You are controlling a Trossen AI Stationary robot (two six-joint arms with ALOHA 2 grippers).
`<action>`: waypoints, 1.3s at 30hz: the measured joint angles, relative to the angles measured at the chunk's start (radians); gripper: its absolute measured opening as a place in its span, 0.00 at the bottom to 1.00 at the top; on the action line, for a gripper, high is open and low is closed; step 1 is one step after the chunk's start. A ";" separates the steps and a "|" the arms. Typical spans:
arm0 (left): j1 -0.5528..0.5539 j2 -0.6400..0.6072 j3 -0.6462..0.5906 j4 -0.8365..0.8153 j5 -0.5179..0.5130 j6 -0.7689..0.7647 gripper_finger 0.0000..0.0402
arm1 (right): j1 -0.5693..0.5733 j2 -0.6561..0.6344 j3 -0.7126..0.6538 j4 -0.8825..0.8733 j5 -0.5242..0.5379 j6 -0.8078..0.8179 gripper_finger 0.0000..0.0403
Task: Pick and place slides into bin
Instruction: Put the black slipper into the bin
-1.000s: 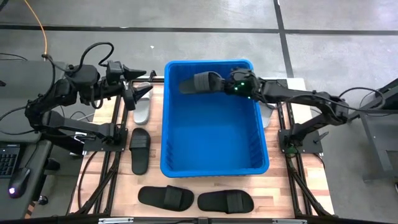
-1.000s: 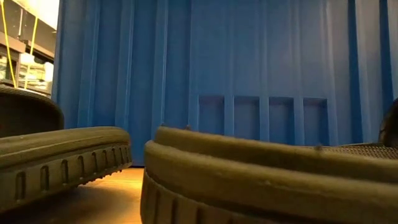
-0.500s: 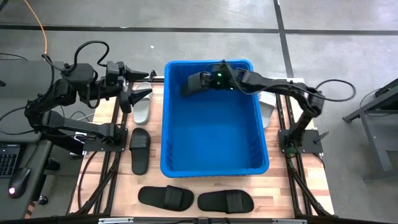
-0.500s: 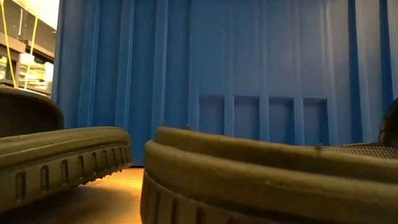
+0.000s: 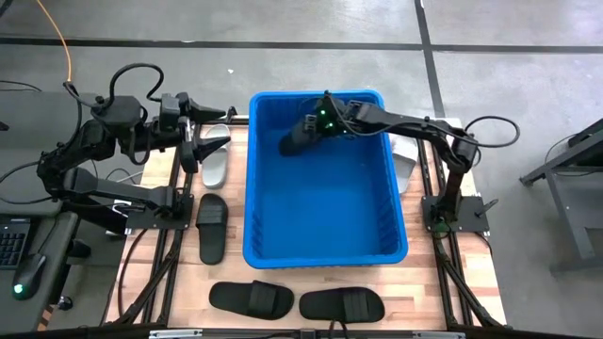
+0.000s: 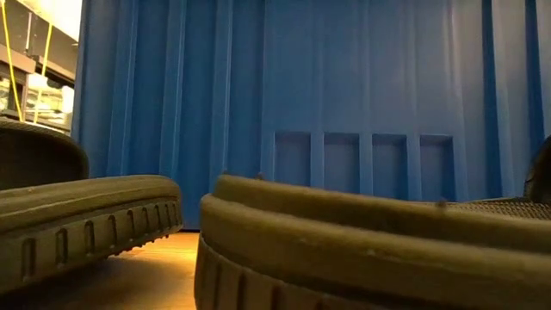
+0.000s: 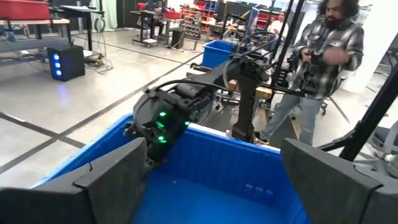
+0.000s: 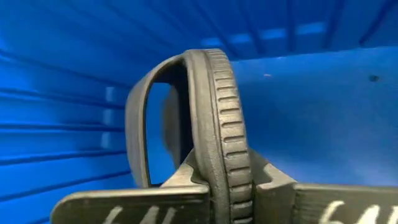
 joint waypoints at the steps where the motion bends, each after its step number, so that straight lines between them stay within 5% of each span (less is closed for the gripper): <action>1: 0.000 0.000 0.000 0.000 0.002 0.001 0.89 | -0.005 0.002 -0.001 -0.015 -0.002 0.000 0.01; 12: 0.000 0.000 0.000 -0.001 0.002 0.001 0.89 | -0.048 0.097 -0.001 -0.095 -0.124 -0.069 0.01; 22: 0.000 0.000 0.000 -0.004 0.034 0.046 0.89 | -0.050 0.131 -0.001 -0.092 -0.126 -0.131 0.02; 32: 0.000 0.000 0.000 -0.002 0.086 0.050 0.89 | -0.050 0.132 -0.003 -0.116 -0.096 -0.154 0.31; 39: 0.000 0.000 0.000 -0.002 0.087 0.050 0.89 | -0.067 0.132 -0.003 -0.150 -0.106 -0.158 0.41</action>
